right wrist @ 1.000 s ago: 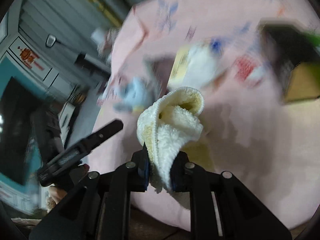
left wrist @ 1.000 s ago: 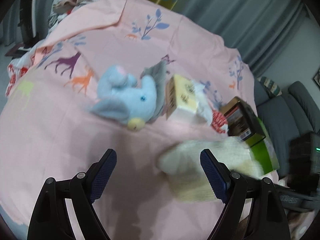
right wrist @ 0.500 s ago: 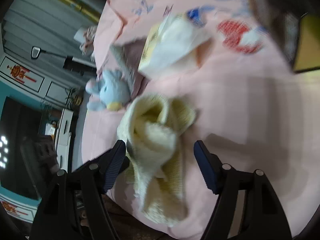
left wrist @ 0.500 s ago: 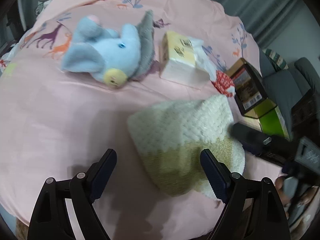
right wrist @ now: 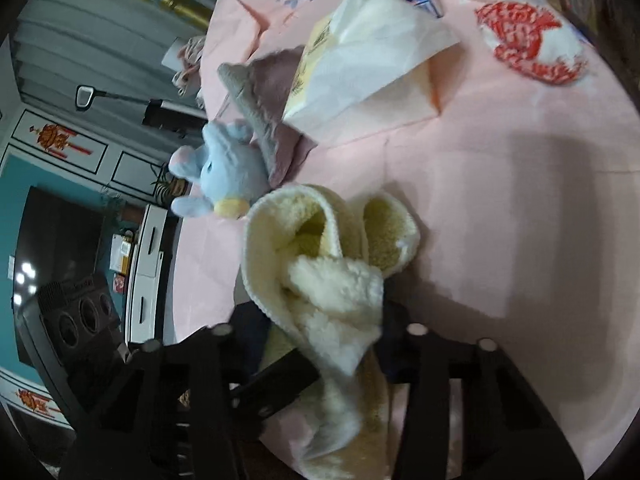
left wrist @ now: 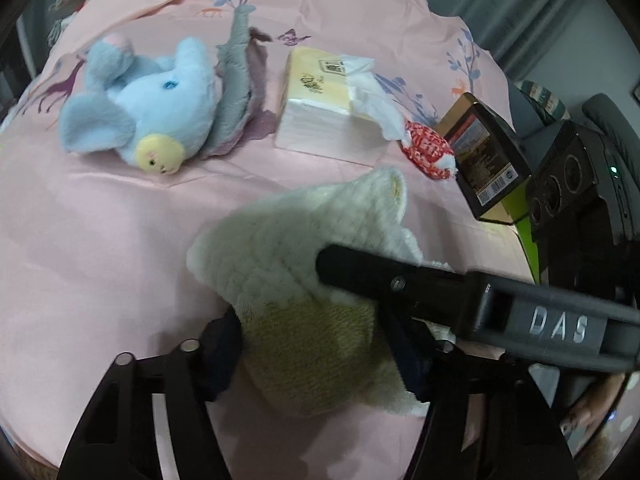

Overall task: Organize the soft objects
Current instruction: 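Carry the cream towel over the green box with the right gripper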

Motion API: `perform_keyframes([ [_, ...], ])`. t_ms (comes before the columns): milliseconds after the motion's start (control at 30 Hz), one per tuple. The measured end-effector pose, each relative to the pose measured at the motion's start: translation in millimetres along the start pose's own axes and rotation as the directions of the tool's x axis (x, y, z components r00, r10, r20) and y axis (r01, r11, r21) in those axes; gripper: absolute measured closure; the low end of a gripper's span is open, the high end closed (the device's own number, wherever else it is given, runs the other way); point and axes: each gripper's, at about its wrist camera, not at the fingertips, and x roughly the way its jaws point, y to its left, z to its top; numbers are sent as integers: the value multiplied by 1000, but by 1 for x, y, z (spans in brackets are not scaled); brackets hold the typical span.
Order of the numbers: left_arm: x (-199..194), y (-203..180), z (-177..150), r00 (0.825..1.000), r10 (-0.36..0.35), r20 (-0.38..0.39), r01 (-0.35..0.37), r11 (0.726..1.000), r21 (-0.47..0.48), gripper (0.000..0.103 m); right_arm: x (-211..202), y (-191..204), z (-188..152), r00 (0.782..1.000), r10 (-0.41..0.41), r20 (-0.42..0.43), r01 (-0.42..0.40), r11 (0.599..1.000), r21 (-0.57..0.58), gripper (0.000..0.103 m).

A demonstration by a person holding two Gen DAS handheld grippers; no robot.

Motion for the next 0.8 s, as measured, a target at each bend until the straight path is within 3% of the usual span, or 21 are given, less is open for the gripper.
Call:
perform_keyframes([
  [133, -8, -16, 6, 999, -51, 6, 50, 998, 24, 52, -21, -6, -4, 999, 26, 43, -27, 999, 25, 67],
  [333, -31, -74, 21, 990, -117, 78, 105, 983, 151, 52, -90, -6, -5, 977, 25, 212, -27, 1000, 6, 68],
  [533, -37, -155, 39, 971, -210, 113, 165, 933, 318, 53, -174, -24, -7, 914, -18, 405, 7, 1000, 28, 68],
  [800, -19, -266, 58, 936, -337, 100, 245, 830, 501, 53, -276, -79, -11, 792, -89, 603, 9, 991, 134, 67],
])
